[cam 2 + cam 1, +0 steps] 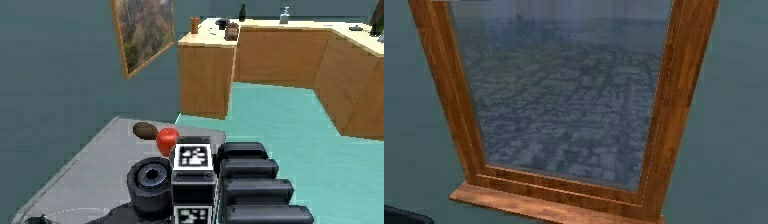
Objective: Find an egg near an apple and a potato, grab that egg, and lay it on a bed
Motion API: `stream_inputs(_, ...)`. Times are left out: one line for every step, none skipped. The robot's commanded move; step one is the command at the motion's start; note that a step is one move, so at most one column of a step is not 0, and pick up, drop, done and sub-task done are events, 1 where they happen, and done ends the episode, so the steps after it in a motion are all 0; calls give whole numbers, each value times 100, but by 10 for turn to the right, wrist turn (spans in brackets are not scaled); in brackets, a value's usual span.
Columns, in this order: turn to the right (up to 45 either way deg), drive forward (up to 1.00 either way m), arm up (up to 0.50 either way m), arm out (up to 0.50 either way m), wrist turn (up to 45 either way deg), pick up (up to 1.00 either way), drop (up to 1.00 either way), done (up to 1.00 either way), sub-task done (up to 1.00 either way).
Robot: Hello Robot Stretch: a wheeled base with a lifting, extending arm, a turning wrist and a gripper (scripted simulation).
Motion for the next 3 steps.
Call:
stream_inputs(0,0,0,0,450,0,0,0,0)
stream_inputs(0,0,0,0,450,0,0,0,0)
stream_inputs(0,0,0,0,60,0,0,0,0)
